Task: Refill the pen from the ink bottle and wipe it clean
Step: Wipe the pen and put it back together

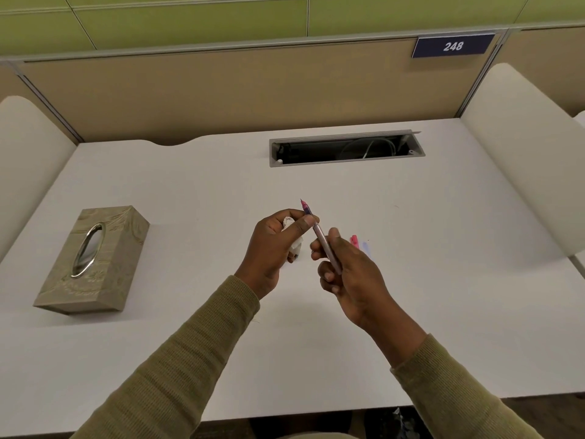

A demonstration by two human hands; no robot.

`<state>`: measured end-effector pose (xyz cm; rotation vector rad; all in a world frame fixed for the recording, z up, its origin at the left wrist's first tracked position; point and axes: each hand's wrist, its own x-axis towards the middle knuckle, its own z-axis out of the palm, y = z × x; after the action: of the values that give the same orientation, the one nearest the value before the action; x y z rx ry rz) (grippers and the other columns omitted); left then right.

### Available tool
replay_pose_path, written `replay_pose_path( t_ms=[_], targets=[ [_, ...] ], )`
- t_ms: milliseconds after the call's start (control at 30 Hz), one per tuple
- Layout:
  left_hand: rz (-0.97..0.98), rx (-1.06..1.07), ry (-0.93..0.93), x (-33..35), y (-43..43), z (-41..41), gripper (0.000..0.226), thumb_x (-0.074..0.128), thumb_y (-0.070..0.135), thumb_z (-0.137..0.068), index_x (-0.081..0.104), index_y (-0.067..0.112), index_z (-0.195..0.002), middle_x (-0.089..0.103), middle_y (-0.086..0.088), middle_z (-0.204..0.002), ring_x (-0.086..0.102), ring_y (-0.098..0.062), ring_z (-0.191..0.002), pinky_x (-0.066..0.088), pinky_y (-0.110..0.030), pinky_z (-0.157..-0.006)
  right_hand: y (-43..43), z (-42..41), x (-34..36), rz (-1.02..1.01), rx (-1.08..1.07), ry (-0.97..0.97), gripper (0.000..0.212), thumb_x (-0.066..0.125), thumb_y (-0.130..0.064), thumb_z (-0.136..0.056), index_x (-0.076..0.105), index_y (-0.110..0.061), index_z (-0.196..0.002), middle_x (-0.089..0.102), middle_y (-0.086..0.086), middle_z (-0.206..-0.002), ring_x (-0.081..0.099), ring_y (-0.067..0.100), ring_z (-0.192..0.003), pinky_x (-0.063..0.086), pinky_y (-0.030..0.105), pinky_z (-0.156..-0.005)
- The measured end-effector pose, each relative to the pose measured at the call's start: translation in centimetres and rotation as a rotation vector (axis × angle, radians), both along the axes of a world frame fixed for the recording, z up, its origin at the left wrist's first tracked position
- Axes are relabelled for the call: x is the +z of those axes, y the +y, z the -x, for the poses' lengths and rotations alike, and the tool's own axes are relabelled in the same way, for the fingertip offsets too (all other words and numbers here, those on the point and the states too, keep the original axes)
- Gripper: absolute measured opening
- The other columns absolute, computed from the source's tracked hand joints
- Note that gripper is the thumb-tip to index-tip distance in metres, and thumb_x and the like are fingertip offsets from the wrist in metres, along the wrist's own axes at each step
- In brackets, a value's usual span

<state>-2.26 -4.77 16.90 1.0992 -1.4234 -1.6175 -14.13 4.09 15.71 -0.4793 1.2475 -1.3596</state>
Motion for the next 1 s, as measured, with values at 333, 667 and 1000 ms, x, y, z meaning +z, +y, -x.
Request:
replay_pose_path(
  t_ms=[333, 667, 1000],
  targets=[
    [-0.015, 0.000, -0.010, -0.7, -0.1, 1.3, 0.019, 0.066, 0.018, -0.091, 0.072, 0.001, -0.099, 0.039, -0.005, -0.057, 0.035, -0.016, -0.049, 0.034, -0.024, -0.045, 0.0, 0.9, -0.3, -0.007, -0.057, 0.036, 0.034, 0.051, -0.041, -0.102, 0.071, -0.013, -0.105, 0.071, 0.000, -0.095, 0.056, 0.013, -0.064, 0.040, 0.027, -0.053],
    [-0.030, -0.009, 0.016, -1.5, 0.0, 2.8, 0.018, 0.067, 0.018, -0.091, 0.071, 0.002, -0.097, 0.036, 0.000, -0.051, 0.032, -0.018, -0.048, 0.033, -0.027, -0.048, 0.2, 2.4, -0.8, -0.012, -0.068, 0.059, 0.033, 0.054, -0.040, -0.100, 0.069, -0.012, -0.106, 0.071, 0.000, -0.094, 0.054, 0.013, -0.065, 0.040, 0.026, -0.053],
    [-0.026, 0.003, 0.006, -1.8, 0.4, 4.0, 0.019, 0.067, 0.018, -0.091, 0.070, 0.001, -0.096, 0.040, 0.005, -0.048, 0.035, -0.015, -0.047, 0.033, -0.027, -0.049, 0.5, 3.6, -1.3, -0.012, -0.009, 0.033, 0.031, 0.059, -0.037, -0.097, 0.071, -0.010, -0.107, 0.069, 0.002, -0.087, 0.054, 0.012, -0.062, 0.041, 0.025, -0.052]
  ],
)
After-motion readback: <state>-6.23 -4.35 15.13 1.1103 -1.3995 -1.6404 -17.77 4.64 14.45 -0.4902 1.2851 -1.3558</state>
